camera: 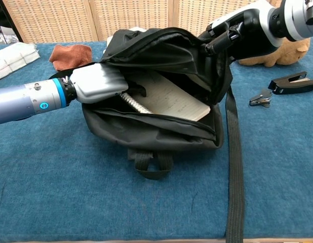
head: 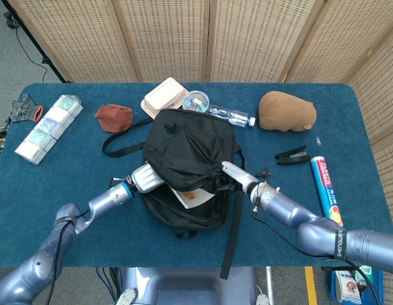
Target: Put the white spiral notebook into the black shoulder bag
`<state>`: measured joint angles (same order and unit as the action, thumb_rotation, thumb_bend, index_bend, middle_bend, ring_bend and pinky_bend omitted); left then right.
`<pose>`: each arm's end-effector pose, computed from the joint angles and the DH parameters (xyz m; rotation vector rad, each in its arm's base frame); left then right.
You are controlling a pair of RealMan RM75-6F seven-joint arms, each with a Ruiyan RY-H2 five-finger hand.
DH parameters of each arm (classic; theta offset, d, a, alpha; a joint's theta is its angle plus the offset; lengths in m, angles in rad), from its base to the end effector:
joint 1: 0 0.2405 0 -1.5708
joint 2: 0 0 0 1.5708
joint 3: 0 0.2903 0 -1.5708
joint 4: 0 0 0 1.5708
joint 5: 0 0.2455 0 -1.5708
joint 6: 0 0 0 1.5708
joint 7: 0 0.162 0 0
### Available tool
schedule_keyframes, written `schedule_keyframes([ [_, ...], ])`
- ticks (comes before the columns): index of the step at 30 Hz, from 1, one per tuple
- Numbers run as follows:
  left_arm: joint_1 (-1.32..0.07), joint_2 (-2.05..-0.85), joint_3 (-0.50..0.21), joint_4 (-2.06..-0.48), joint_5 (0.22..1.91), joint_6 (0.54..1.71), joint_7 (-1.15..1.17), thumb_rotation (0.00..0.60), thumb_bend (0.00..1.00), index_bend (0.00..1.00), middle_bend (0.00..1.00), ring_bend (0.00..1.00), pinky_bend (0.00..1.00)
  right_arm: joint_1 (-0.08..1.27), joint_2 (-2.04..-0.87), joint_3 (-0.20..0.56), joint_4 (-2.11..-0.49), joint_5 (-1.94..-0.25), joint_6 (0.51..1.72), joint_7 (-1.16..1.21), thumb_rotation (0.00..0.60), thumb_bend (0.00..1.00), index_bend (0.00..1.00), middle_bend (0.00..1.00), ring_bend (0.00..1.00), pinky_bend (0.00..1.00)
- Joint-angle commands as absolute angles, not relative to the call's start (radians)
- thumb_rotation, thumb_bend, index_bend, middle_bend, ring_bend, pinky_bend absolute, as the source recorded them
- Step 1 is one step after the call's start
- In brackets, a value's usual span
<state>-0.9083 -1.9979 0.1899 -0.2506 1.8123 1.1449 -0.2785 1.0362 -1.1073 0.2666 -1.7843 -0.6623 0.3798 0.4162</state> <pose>-0.1979 0.4482 -0.1259 -2.3278 -0.0689 -0.8608 -0.0795 -0.4095 0.0196 1.6941 -2.0823 0.9377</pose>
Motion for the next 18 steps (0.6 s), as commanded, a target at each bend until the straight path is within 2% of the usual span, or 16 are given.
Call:
schedule_keyframes([
  [1, -0.894, -1.95, 0.208, -0.306, 1.823, 1.194, -0.359, 0.6, 0.6, 0.0, 0.0, 0.0, 0.35, 1.038, -1.111, 0.263, -1.774, -0.657, 0.385, 0.416, 0.6, 0.92, 0.64, 0.61, 0.49, 0.54],
  [4, -0.88, -1.905, 0.229, -0.358, 1.841, 1.258, -0.445, 0.599, 0.51, 0.0, 0.0, 0.0, 0.35, 1.039, -1.115, 0.261, -1.765, -0.654, 0.388, 0.418, 0.6, 0.92, 0.64, 0.61, 0.49, 0.54],
  [7, -0.85, -1.856, 0.247, -0.405, 1.861, 1.382, -0.551, 0.591, 0.45, 0.0, 0.0, 0.0, 0.35, 1.04, -1.121, 0.259, -1.755, -0.651, 0.39, 0.419, 0.6, 0.92, 0.64, 0.61, 0.49, 0.54],
  [11, -0.807, -1.82, 0.252, -0.423, 1.873, 1.522, -0.615, 0.585, 0.43, 0.0, 0.0, 0.0, 0.34, 1.043, -1.129, 0.254, -1.741, -0.649, 0.389, 0.416, 0.6, 0.92, 0.64, 0.61, 0.49, 0.54],
  [18, -0.764, -1.786, 0.245, -0.442, 1.873, 1.639, -0.657, 0.57, 0.3, 0.0, 0.0, 0.0, 0.31, 1.047, -1.148, 0.241, -1.72, -0.648, 0.399, 0.406, 0.6, 0.92, 0.64, 0.61, 0.49, 0.54],
])
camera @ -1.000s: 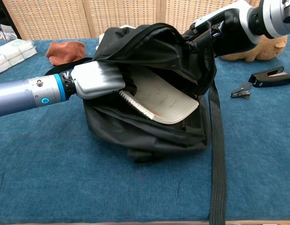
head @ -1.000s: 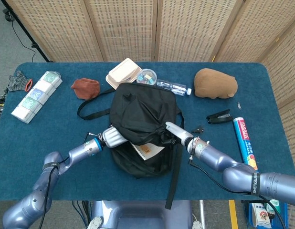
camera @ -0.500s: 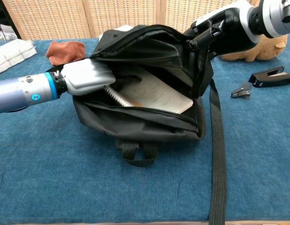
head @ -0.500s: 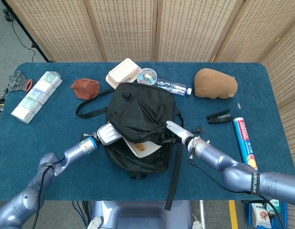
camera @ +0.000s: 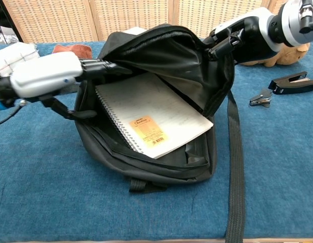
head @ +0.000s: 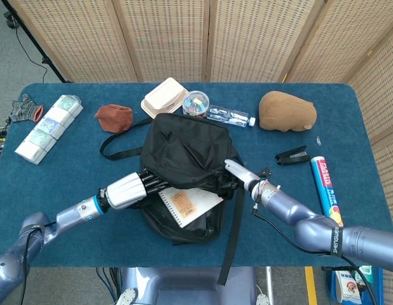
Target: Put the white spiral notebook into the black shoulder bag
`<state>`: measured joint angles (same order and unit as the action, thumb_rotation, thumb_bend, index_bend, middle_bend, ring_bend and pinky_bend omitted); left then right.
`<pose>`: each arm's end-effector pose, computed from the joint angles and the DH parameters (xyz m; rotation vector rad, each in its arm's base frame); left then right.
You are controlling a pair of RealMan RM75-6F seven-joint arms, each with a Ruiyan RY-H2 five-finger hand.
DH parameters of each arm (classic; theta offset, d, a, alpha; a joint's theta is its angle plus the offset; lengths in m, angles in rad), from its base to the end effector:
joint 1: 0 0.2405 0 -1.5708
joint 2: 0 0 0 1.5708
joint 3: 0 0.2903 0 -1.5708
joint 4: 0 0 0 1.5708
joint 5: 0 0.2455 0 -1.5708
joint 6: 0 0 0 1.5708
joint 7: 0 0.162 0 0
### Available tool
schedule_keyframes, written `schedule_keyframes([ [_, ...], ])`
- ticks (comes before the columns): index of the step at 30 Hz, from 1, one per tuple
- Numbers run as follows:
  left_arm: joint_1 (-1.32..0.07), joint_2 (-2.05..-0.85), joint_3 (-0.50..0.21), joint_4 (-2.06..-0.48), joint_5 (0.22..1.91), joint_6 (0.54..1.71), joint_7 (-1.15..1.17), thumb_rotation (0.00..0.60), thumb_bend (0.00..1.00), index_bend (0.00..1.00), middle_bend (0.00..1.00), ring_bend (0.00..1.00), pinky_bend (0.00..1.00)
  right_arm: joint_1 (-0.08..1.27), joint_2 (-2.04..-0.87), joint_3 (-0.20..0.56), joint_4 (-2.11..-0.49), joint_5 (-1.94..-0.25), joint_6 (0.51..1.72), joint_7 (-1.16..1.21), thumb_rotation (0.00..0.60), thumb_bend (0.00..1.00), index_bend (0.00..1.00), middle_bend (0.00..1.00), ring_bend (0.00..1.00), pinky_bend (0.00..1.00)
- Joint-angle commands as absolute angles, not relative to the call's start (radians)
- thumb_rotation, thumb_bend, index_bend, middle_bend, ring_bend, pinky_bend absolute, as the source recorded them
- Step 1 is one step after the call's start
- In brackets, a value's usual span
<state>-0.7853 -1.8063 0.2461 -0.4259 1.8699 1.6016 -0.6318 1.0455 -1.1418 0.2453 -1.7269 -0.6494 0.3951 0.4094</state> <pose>-0.2261 0.3891 -0.0451 -2.3650 -0.3675 -1.4198 -0.0901 -0.4211 0.0134 1.6591 -2.0622 0.9355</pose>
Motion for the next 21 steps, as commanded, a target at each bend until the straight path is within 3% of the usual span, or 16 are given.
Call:
schedule_keyframes([
  [1, -0.758, -1.781, 0.244, -0.447, 1.874, 1.658, -0.664, 0.571, 0.3, 0.0, 0.0, 0.0, 0.31, 1.047, -1.152, 0.238, -1.716, -0.645, 0.401, 0.406, 0.6, 0.92, 0.64, 0.61, 0.49, 0.54],
  [10, -0.718, -1.725, 0.227, -0.542, 1.876, 1.807, -0.768, 0.569, 0.3, 0.0, 0.0, 0.0, 0.31, 1.044, -1.161, 0.228, -1.696, -0.635, 0.407, 0.403, 0.6, 0.92, 0.64, 0.61, 0.49, 0.54],
  [14, -0.707, -1.68, 0.178, -0.597, 1.839, 1.86, -0.784, 0.569, 0.3, 0.0, 0.0, 0.0, 0.31, 1.027, -1.155, 0.233, -1.719, -0.646, 0.415, 0.408, 0.6, 0.93, 0.64, 0.61, 0.49, 0.54],
  [16, -0.705, -1.662, 0.16, -0.612, 1.821, 1.861, -0.787, 0.569, 0.3, 0.0, 0.0, 0.0, 0.31, 1.016, -1.152, 0.235, -1.74, -0.662, 0.422, 0.406, 0.6, 0.89, 0.56, 0.53, 0.44, 0.47],
  [17, -0.701, -1.649, 0.151, -0.621, 1.809, 1.859, -0.792, 0.569, 0.3, 0.0, 0.0, 0.0, 0.31, 1.004, -1.151, 0.239, -1.761, -0.677, 0.429, 0.407, 0.6, 0.8, 0.49, 0.46, 0.37, 0.41],
  [19, -0.691, -1.631, 0.141, -0.635, 1.795, 1.856, -0.801, 0.568, 0.3, 0.0, 0.0, 0.0, 0.31, 0.975, -1.15, 0.25, -1.799, -0.726, 0.427, 0.413, 0.6, 0.31, 0.16, 0.14, 0.1, 0.17],
  [21, -0.676, -1.617, 0.134, -0.642, 1.783, 1.857, -0.809, 0.569, 0.3, 0.0, 0.0, 0.0, 0.31, 0.944, -1.145, 0.259, -1.836, -0.785, 0.384, 0.428, 0.6, 0.04, 0.02, 0.01, 0.0, 0.05],
])
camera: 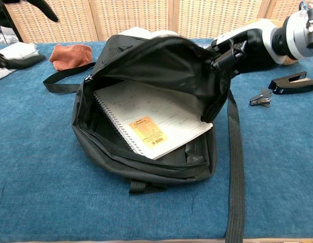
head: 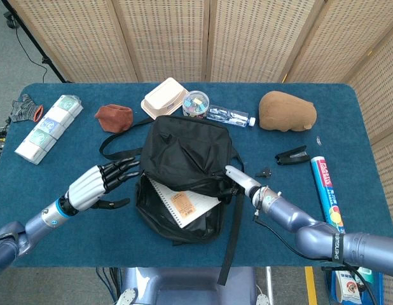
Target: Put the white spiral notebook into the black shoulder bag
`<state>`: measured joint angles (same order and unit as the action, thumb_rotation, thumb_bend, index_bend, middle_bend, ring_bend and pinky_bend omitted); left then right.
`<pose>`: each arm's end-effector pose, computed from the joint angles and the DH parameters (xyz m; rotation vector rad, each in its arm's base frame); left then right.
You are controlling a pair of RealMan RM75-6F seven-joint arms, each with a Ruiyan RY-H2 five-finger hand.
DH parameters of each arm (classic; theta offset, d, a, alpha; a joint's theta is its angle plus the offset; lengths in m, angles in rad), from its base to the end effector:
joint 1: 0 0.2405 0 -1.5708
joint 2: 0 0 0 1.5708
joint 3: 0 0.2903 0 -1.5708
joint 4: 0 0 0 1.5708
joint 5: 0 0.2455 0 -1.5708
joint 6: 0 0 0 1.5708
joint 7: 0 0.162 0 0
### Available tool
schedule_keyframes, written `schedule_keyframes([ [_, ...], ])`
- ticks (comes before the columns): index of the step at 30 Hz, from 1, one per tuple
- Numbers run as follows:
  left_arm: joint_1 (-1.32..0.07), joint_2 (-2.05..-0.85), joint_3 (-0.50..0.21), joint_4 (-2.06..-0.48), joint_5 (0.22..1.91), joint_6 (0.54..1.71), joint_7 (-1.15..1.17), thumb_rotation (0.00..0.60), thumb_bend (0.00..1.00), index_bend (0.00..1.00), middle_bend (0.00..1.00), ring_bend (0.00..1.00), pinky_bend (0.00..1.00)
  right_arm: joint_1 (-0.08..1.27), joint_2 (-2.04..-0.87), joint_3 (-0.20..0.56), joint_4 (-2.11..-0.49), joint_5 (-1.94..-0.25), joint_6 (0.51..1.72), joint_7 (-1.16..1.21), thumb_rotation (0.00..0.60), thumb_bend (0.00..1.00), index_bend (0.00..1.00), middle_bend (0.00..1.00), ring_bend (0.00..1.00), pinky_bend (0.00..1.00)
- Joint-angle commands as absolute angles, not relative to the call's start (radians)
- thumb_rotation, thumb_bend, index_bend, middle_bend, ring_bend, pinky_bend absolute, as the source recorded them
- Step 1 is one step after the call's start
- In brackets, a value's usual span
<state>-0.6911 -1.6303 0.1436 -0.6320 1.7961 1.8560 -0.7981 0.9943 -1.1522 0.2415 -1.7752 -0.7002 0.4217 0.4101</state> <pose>-0.2417 0.3674 0.0489 -2.0616 -0.5344 -1.8288 -0.0983 -0.4008 0.0048 1.6747 -2.0856 0.9294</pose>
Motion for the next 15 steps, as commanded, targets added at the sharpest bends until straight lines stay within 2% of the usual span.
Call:
schedule_keyframes([
  [1, -0.666, -1.612, 0.132, -0.645, 1.777, 1.859, -0.816, 0.569, 0.3, 0.0, 0.0, 0.0, 0.31, 0.925, -1.143, 0.272, -1.852, -0.815, 0.358, 0.444, 0.6, 0.0, 0.0, 0.0, 0.0, 0.01],
  [3, -0.647, -1.606, 0.127, -0.643, 1.768, 1.865, -0.827, 0.571, 0.3, 0.0, 0.0, 0.0, 0.31, 0.888, -1.149, 0.292, -1.87, -0.875, 0.356, 0.454, 0.6, 0.0, 0.0, 0.0, 0.0, 0.0],
  [7, -0.604, -1.594, 0.114, -0.631, 1.745, 1.886, -0.86, 0.569, 0.3, 0.0, 0.0, 0.0, 0.31, 0.804, -1.167, 0.299, -1.907, -1.022, 0.433, 0.435, 0.6, 0.0, 0.0, 0.0, 0.0, 0.0],
  [15, -0.541, -1.569, 0.061, -0.621, 1.68, 1.91, -0.935, 0.566, 0.3, 0.0, 0.0, 0.0, 0.31, 0.67, -1.114, 0.238, -2.046, -1.218, 0.582, 0.414, 0.6, 0.0, 0.0, 0.0, 0.0, 0.0],
])
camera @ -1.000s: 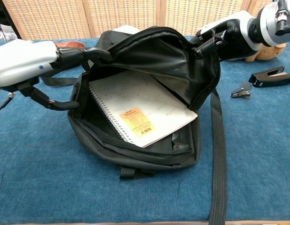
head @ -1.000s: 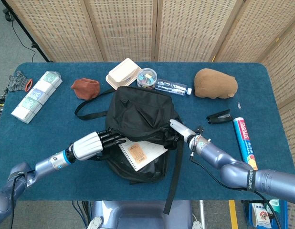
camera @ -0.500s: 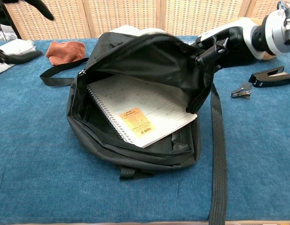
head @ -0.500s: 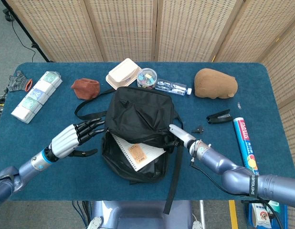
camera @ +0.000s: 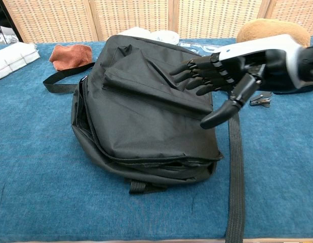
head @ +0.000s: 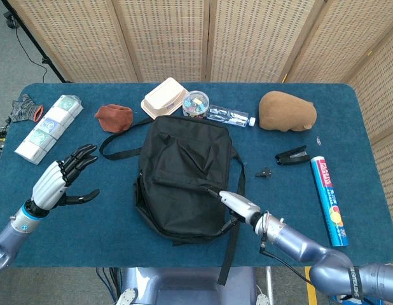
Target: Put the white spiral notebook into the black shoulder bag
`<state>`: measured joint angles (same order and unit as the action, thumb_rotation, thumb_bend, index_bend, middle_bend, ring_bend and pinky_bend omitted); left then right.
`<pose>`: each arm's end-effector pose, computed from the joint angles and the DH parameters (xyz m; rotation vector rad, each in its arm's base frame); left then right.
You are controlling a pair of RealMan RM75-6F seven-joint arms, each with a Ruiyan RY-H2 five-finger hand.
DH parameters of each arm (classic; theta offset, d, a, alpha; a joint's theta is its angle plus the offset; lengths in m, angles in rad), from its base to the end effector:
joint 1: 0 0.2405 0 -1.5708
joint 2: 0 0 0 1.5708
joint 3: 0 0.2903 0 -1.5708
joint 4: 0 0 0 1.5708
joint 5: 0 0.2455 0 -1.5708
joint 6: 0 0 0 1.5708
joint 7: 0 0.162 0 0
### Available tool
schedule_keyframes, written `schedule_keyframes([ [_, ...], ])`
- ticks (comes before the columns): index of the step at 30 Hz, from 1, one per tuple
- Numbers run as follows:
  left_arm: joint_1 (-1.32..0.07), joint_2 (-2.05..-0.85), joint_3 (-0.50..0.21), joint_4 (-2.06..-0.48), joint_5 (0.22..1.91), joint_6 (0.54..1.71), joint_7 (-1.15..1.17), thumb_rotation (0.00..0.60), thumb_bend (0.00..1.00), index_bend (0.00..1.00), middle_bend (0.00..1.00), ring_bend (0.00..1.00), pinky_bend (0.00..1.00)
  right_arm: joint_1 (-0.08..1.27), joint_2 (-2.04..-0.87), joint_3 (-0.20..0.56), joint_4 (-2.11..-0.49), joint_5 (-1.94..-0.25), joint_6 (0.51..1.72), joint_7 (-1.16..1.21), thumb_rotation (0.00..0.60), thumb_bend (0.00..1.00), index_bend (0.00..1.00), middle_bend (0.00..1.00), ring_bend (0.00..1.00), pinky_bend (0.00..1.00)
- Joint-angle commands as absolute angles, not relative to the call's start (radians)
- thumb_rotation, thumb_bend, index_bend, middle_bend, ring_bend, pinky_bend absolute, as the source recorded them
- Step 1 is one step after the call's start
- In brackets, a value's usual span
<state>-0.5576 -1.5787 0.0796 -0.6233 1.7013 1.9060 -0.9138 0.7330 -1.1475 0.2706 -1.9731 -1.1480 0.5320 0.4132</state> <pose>-0.2933 0.3491 0.0971 -1.8156 -0.6364 -1.8569 -0.1035 -0.3226 0.0059 1.9179 -1.9442 1.0689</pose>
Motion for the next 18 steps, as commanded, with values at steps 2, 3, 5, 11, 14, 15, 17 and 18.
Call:
schedule_keyframes([
  [2, -0.529, -1.565, 0.046, -0.622, 1.664, 1.911, -0.95, 0.565, 0.3, 0.0, 0.0, 0.0, 0.31, 0.641, -1.088, 0.212, -2.083, -1.265, 0.588, 0.431, 0.6, 0.0, 0.0, 0.0, 0.0, 0.0],
  [3, -0.523, -1.564, 0.04, -0.623, 1.658, 1.91, -0.959, 0.565, 0.3, 0.0, 0.0, 0.0, 0.31, 0.623, -1.074, 0.197, -2.097, -1.3, 0.598, 0.438, 0.6, 0.0, 0.0, 0.0, 0.0, 0.0],
  [5, -0.511, -1.562, 0.03, -0.625, 1.645, 1.908, -0.968, 0.563, 0.3, 0.0, 0.0, 0.0, 0.31, 0.59, -1.051, 0.17, -2.11, -1.372, 0.627, 0.441, 0.6, 0.0, 0.0, 0.0, 0.0, 0.0],
  [11, -0.471, -1.538, 0.011, -0.692, 1.601, 1.849, -0.941, 0.534, 0.3, 0.0, 0.0, 0.0, 0.22, 0.49, -0.988, 0.09, -2.024, -1.594, 0.796, 0.386, 0.6, 0.0, 0.0, 0.0, 0.0, 0.0],
  [14, -0.446, -1.502, 0.01, -0.775, 1.578, 1.808, -0.893, 0.512, 0.3, 0.0, 0.0, 0.0, 0.14, 0.433, -1.01, 0.074, -1.915, -1.654, 0.927, 0.299, 0.6, 0.0, 0.0, 0.0, 0.0, 0.0],
  [15, -0.438, -1.491, 0.011, -0.803, 1.572, 1.798, -0.879, 0.508, 0.3, 0.0, 0.0, 0.0, 0.12, 0.414, -1.023, 0.073, -1.875, -1.664, 0.97, 0.267, 0.6, 0.0, 0.0, 0.0, 0.0, 0.0],
  [17, -0.41, -1.459, 0.01, -0.893, 1.549, 1.774, -0.833, 0.503, 0.3, 0.0, 0.0, 0.0, 0.11, 0.36, -1.07, 0.068, -1.77, -1.672, 1.079, 0.202, 0.6, 0.0, 0.0, 0.0, 0.0, 0.0],
  [18, -0.403, -1.449, 0.011, -0.919, 1.545, 1.768, -0.816, 0.502, 0.3, 0.0, 0.0, 0.0, 0.1, 0.347, -1.084, 0.066, -1.742, -1.672, 1.106, 0.193, 0.6, 0.0, 0.0, 0.0, 0.0, 0.0],
])
